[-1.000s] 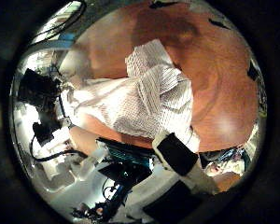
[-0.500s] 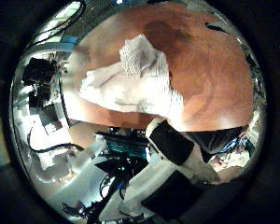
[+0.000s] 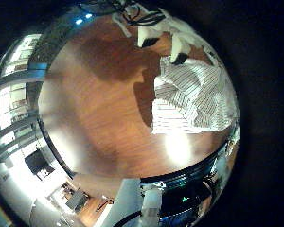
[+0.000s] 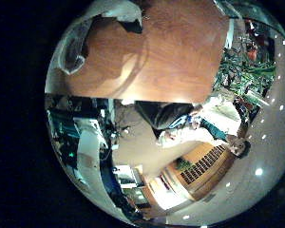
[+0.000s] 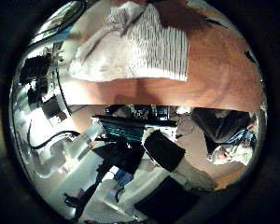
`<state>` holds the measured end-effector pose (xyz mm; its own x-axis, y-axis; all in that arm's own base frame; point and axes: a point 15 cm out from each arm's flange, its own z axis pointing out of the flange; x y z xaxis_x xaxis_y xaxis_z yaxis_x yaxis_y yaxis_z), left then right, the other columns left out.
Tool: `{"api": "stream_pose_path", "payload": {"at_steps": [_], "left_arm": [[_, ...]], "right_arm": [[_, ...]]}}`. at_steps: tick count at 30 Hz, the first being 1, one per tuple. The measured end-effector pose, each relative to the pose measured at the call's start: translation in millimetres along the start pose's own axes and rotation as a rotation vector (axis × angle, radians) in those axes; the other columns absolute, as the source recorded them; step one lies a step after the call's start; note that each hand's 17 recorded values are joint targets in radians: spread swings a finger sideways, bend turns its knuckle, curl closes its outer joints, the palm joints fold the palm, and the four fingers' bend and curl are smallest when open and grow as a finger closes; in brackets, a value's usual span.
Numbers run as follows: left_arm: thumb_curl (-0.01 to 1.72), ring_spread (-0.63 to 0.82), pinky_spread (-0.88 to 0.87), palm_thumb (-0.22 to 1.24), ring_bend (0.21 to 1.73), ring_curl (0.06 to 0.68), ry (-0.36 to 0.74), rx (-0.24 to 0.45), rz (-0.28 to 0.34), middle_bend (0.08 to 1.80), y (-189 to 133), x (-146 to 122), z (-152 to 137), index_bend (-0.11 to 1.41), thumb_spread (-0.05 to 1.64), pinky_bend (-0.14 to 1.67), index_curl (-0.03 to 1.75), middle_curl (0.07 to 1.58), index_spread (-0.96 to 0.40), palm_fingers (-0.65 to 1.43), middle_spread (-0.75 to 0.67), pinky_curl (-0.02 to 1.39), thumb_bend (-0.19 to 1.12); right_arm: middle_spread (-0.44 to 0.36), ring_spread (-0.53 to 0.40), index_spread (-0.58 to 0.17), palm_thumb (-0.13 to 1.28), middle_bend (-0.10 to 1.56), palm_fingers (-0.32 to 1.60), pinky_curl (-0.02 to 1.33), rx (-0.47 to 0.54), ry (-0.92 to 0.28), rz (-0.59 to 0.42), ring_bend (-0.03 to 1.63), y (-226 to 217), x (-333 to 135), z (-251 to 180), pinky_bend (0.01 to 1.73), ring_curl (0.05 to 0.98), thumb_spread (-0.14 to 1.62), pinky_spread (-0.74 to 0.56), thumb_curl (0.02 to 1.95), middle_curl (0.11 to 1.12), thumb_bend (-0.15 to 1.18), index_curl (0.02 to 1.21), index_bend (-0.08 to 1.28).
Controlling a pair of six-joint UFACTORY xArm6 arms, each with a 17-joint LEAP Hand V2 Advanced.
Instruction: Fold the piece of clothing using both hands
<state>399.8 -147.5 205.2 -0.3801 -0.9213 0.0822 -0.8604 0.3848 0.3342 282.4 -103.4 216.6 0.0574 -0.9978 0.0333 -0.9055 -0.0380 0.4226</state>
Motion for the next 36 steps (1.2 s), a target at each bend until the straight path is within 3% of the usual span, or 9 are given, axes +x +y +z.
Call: {"api": "stream_pose_path", "payload": {"at_steps": [11, 16, 17, 19, 22, 23, 25, 29, 36], "left_arm": [[0.28, 0.46, 0.49, 0.22, 0.59, 0.23, -0.017, 0.022, 0.017, 0.17, -8.8, 11.1, 28.2, 0.19, 1.24, 0.34, 0.42, 0.27, -0.04, 0.06, 0.3, 0.34, -0.01], [0.27, 0.45, 0.49, 0.23, 0.59, 0.227, -0.017, 0.025, 0.018, 0.17, -9.4, 11.1, 28.0, 0.19, 1.25, 0.33, 0.41, 0.27, -0.04, 0.06, 0.3, 0.33, -0.01], [0.27, 0.45, 0.49, 0.23, 0.59, 0.227, -0.017, 0.025, 0.015, 0.17, -9.5, 11.1, 27.9, 0.19, 1.25, 0.33, 0.41, 0.27, -0.04, 0.06, 0.3, 0.33, -0.01], [0.27, 0.45, 0.5, 0.23, 0.59, 0.226, -0.017, 0.026, 0.016, 0.17, -10.1, 11.0, 28.4, 0.19, 1.25, 0.32, 0.41, 0.27, -0.04, 0.06, 0.3, 0.33, -0.01], [0.27, 0.45, 0.5, 0.23, 0.59, 0.224, -0.015, 0.011, 0.014, 0.17, -10.7, 9.6, 34.7, 0.2, 1.25, 0.31, 0.41, 0.26, -0.04, 0.07, 0.3, 0.32, -0.01], [0.27, 0.46, 0.5, 0.23, 0.59, 0.222, -0.014, 0.0, 0.014, 0.17, -10.7, 9.1, 38.4, 0.19, 1.25, 0.31, 0.41, 0.26, -0.04, 0.07, 0.29, 0.32, -0.01], [0.27, 0.45, 0.5, 0.23, 0.59, 0.222, -0.013, -0.013, 0.013, 0.17, -11.7, 8.6, 44.1, 0.19, 1.25, 0.32, 0.41, 0.26, -0.04, 0.07, 0.29, 0.32, -0.01], [0.27, 0.45, 0.5, 0.23, 0.59, 0.221, -0.025, -0.011, 0.015, 0.17, -12.3, 8.0, 45.5, 0.19, 1.25, 0.31, 0.41, 0.27, -0.04, 0.09, 0.28, 0.32, -0.01], [0.28, 0.47, 0.51, 0.24, 0.58, 0.214, -0.027, -0.04, 0.022, 0.16, -0.7, 11.3, 49.5, 0.21, 1.25, 0.29, 0.42, 0.26, -0.04, 0.12, 0.3, 0.32, -0.01]], "right_arm": [[0.001, 0.12, -0.333, 0.53, 0.3, 0.04, 0.42, -0.052, 0.032, 0.007, 0.66, -22.9, -16.6, 19.5, 0.71, 0.296, 1.07, 0.45, 0.35, 0.36, -0.01, 0.26, 0.15], [-0.082, -0.051, -0.287, 0.68, 0.44, 0.3, 0.38, -0.07, 0.107, 0.036, 0.87, -25.6, -9.9, 23.5, 0.68, 0.331, 1.05, 0.4, 0.39, 0.4, 0.0, 0.23, 0.1], [-0.103, -0.101, -0.271, 0.69, 0.47, 0.35, 0.38, -0.07, 0.119, 0.045, 0.92, -26.5, -8.4, 24.2, 0.69, 0.34, 1.05, 0.35, 0.39, 0.41, 0.0, 0.22, 0.1], [-0.168, -0.214, -0.275, 0.73, 0.53, 0.61, 0.41, -0.055, 0.139, 0.072, 1.07, -31.4, -4.7, 25.1, 0.86, 0.375, 1.04, 0.11, 0.41, 0.44, 0.0, 0.19, 0.08], [-0.241, -0.292, -0.336, 0.81, 0.62, 0.92, 0.46, -0.018, 0.148, 0.084, 1.17, -42.4, -2.8, 24.7, 1.1, 0.425, 1.03, -0.23, 0.43, 0.49, 0.0, 0.18, 0.12], [-0.258, -0.291, -0.365, 0.84, 0.68, 1.08, 0.47, -0.009, 0.149, 0.086, 1.19, -45.0, -2.5, 24.6, 1.11, 0.44, 1.02, -0.29, 0.44, 0.52, 0.01, 0.2, 0.19], [-0.275, -0.288, -0.408, 0.88, 0.74, 1.17, 0.5, 0.009, 0.15, 0.091, 1.2, -49.6, -1.8, 23.7, 1.12, 0.47, 1.01, -0.35, 0.45, 0.57, 0.0, 0.25, 0.29], [-0.28, -0.269, -0.454, 0.9, 0.9, 1.3, 0.54, 0.051, 0.151, 0.108, 1.22, -56.6, 3.7, 19.3, 1.18, 0.509, 1.04, -0.34, 0.46, 0.66, -0.01, 0.38, 0.58], [-0.223, -0.237, -0.423, 0.93, 1.12, 1.19, 0.61, 0.181, 0.123, 0.235, 1.32, -53.3, 50.1, 5.0, 1.3, 0.576, 1.17, -0.27, 0.46, 0.77, 0.01, 0.58, 0.89]]}}
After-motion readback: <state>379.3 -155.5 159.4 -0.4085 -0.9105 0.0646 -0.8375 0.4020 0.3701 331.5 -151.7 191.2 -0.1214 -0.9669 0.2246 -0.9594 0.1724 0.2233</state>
